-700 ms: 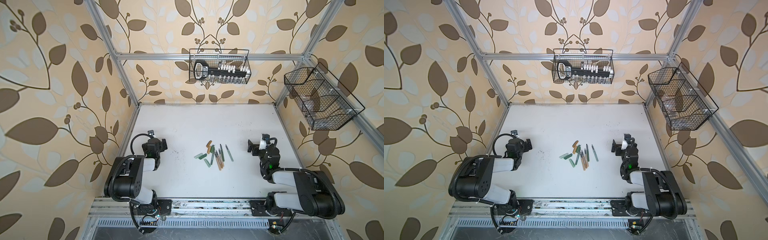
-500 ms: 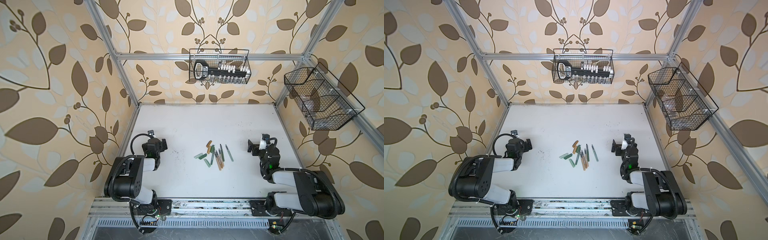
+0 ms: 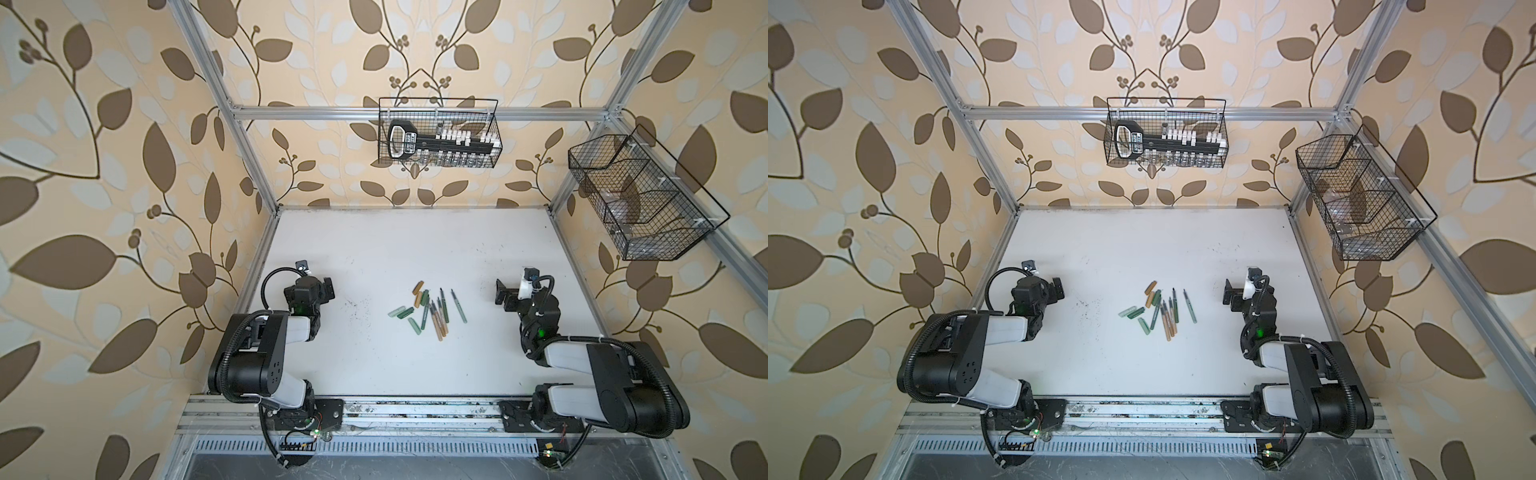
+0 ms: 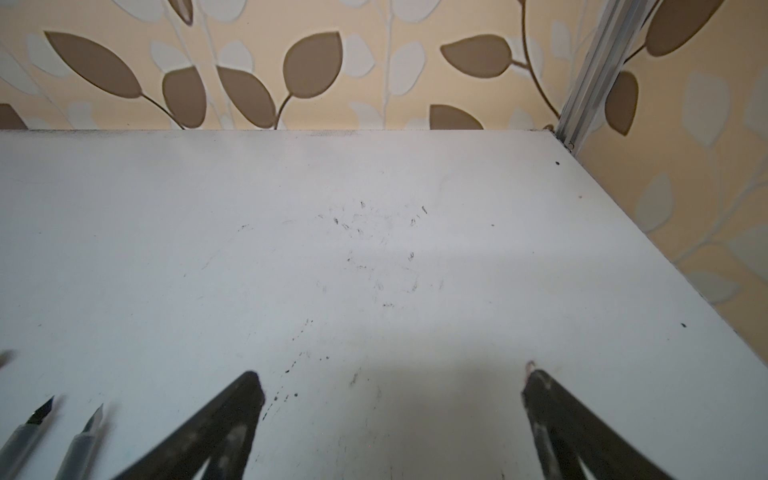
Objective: Insert the pens into the pen caps
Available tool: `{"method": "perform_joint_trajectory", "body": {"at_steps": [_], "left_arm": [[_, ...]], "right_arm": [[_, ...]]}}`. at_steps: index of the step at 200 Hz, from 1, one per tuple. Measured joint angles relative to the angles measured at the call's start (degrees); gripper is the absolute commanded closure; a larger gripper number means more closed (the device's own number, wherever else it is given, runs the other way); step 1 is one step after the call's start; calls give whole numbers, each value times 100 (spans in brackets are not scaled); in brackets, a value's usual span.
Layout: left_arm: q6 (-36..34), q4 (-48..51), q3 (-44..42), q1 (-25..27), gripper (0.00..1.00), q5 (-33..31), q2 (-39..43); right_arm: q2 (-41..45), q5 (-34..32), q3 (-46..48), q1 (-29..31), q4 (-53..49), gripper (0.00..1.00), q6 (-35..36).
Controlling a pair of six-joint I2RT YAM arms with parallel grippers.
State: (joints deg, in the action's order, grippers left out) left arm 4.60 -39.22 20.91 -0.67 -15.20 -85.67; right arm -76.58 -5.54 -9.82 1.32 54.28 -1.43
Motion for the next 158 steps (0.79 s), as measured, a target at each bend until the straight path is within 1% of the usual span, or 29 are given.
{"method": "perform_joint_trajectory", "body": {"at_steps": [47,71,94,127,135,158], "left_arm": [[-2,0,0,0,1,2,-2],[-87,2,17,-2,1,278,-13],[-138,7,46,-2,1,415,-24],[-170,0,55,-2,1,481,-22],[-170,92,79,-2,1,481,15],[-160,1130,531,-2,1,459,398]], "right_arm": [[0,0,0,0,0,0,0],[0,0,0,0,-2,0,0],[0,0,0,0,0,0,0],[0,2,0,-11,-2,0,0],[0,15,0,-26,-2,0,0],[0,96,0,-116,-4,0,-4]]}}
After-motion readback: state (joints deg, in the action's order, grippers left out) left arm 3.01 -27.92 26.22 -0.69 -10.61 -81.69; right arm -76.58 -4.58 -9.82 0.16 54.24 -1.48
